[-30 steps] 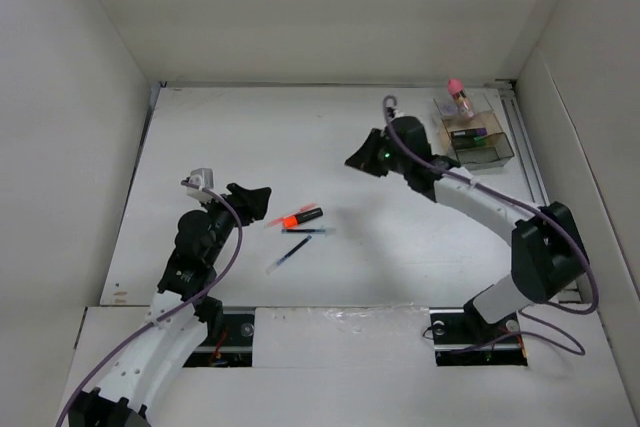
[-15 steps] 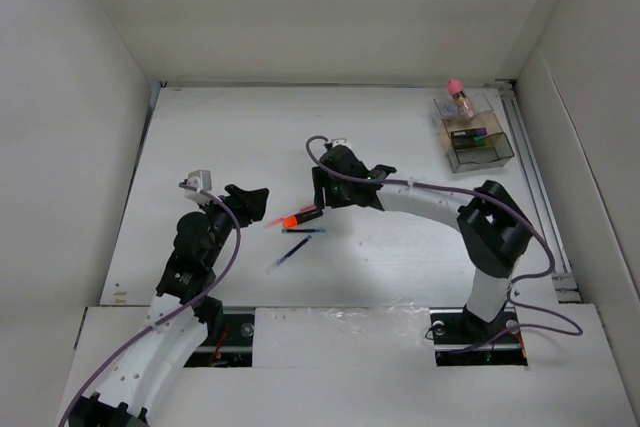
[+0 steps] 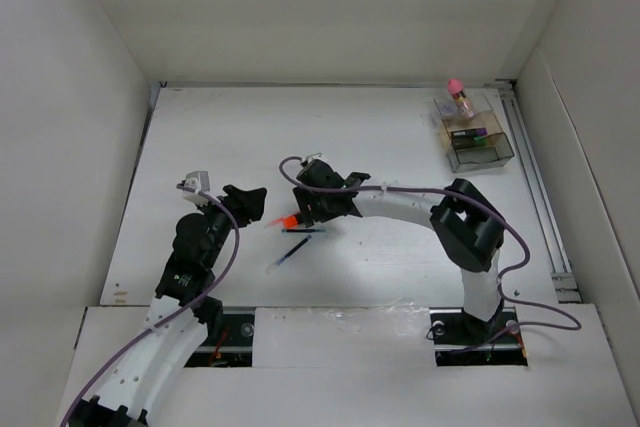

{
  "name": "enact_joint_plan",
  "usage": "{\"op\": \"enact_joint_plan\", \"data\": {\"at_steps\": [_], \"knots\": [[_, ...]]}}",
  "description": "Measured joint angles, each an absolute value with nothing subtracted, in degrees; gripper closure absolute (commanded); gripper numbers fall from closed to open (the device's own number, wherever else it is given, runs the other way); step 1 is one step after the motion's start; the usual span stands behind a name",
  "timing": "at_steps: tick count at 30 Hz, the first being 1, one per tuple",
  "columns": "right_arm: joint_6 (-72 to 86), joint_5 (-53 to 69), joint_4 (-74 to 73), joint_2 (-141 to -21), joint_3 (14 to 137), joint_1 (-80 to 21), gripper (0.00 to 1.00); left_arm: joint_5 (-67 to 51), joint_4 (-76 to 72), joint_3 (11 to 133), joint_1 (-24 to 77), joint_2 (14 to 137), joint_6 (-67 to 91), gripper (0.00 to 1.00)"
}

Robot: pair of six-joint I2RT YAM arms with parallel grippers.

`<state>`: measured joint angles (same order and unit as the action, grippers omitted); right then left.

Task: Sort the stationery into containers
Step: Move the pen to the center of the board.

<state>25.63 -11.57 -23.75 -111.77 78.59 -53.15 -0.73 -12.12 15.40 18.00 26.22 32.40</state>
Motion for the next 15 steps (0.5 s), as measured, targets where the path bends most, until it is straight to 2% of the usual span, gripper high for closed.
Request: {"op": "enact_joint_plan", "data": {"at_steps": [15], "knots": [[23.14,-12.71,-25.34,-117.05,83.18,-53.71,0.20,0.67,-10.52,15.40,18.00,24.12,32.38,0.33]]}}
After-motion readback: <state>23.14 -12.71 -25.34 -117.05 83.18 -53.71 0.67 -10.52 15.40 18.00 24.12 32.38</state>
